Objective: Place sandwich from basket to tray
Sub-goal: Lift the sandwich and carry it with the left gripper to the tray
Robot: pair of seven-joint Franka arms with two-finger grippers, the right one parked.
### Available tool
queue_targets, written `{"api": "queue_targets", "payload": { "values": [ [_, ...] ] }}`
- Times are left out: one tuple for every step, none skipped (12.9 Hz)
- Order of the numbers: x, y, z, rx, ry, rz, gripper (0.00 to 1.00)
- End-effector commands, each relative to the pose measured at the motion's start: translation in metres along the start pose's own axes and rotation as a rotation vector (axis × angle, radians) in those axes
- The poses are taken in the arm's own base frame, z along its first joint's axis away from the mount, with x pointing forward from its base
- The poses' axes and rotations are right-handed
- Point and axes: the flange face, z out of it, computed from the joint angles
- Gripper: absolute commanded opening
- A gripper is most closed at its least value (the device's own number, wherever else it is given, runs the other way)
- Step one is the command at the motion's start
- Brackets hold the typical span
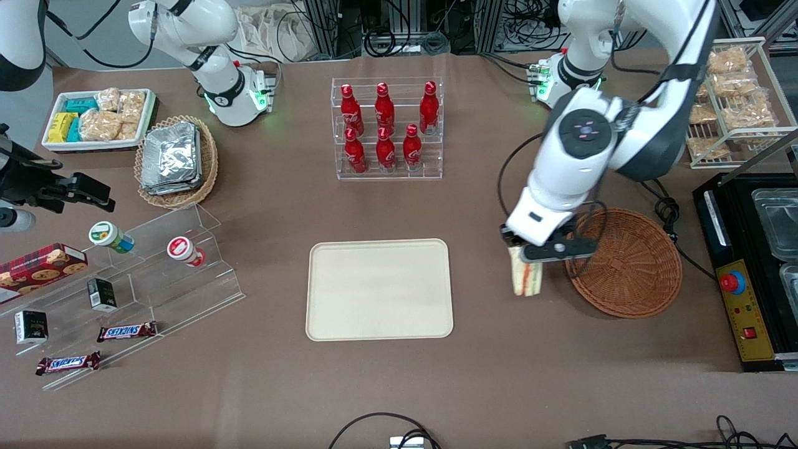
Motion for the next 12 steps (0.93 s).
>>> {"api": "queue_targets", "payload": {
  "values": [
    [0.008,0.054,0.016,0.002,0.001,-0.027,0.09],
    [0.006,0.070,0.022,-0.004,0.000,-0.031,0.09],
    [0.008,0.083,0.031,-0.009,-0.001,-0.048,0.09],
    [0.010,0.093,0.039,-0.010,0.002,-0.055,0.09],
    [0.011,0.099,0.050,-0.017,-0.004,-0.056,0.09],
    [0.006,0.113,0.057,-0.028,-0.008,-0.041,0.10],
    [0.003,0.125,0.066,-0.038,-0.013,-0.028,0.11],
    [0.000,0.136,0.075,-0.048,-0.014,-0.017,0.12],
    [-0.002,0.142,0.086,-0.042,-0.005,0.001,0.12],
    [-0.005,0.147,0.097,-0.039,0.001,0.016,0.13],
    [-0.014,0.158,0.106,-0.049,0.000,0.034,0.15],
    [-0.015,0.162,0.116,-0.062,-0.001,0.039,0.19]
  ]
}}
